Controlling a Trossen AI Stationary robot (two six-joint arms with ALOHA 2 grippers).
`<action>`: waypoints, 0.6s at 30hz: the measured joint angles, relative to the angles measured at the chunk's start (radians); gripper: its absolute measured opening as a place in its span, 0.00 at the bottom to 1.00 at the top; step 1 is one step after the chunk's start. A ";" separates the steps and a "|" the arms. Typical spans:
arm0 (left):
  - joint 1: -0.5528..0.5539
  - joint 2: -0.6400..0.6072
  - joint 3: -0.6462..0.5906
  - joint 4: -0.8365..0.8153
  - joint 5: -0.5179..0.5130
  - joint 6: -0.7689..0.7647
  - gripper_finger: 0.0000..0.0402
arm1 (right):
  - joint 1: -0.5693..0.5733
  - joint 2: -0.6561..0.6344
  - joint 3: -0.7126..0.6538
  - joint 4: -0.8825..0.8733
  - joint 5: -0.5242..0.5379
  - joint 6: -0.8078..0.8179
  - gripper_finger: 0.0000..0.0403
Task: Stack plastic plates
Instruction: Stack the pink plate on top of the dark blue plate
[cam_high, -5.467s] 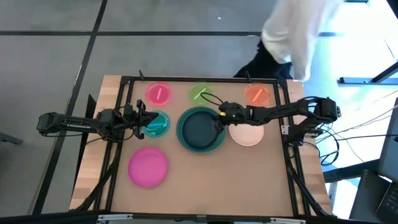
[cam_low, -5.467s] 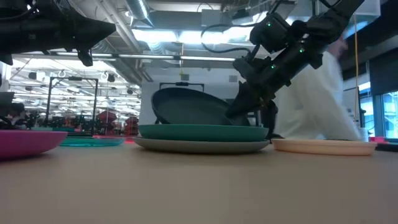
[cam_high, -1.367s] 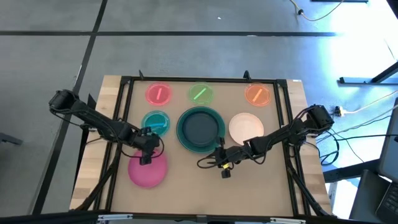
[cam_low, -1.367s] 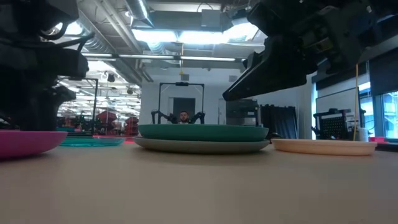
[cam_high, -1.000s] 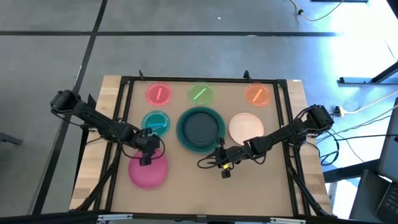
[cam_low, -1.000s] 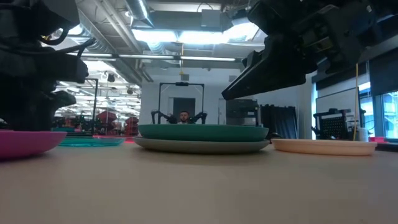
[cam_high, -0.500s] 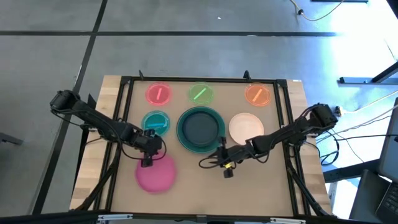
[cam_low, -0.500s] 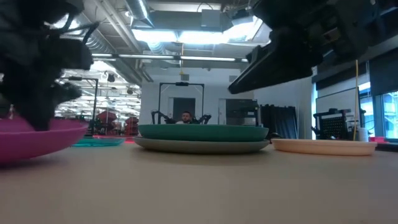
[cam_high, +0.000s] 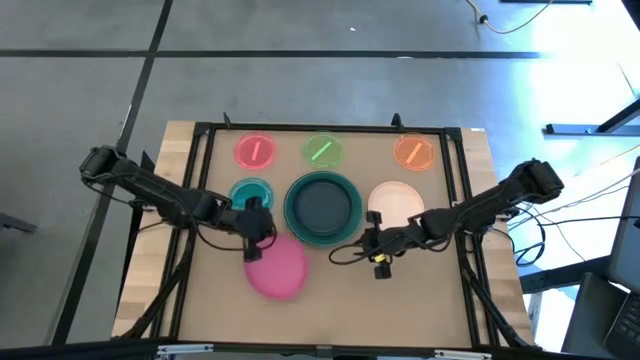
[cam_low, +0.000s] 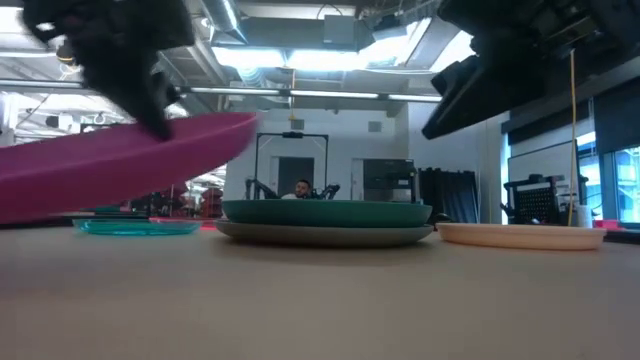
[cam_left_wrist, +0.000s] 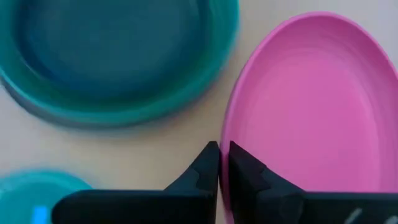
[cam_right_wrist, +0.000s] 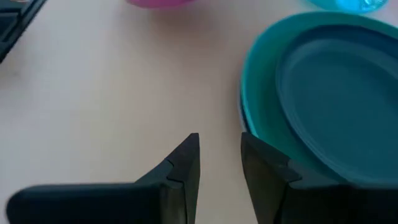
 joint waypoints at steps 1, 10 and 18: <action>0.011 0.000 0.003 0.027 -0.020 0.010 0.03 | 0.000 -0.009 0.000 -0.014 0.000 0.008 0.26; 0.135 0.000 0.005 0.235 -0.187 0.023 0.04 | 0.000 -0.046 0.000 -0.092 0.002 0.037 0.26; 0.253 0.025 0.005 0.395 -0.228 0.040 0.04 | 0.000 -0.045 0.000 -0.130 0.041 0.039 0.26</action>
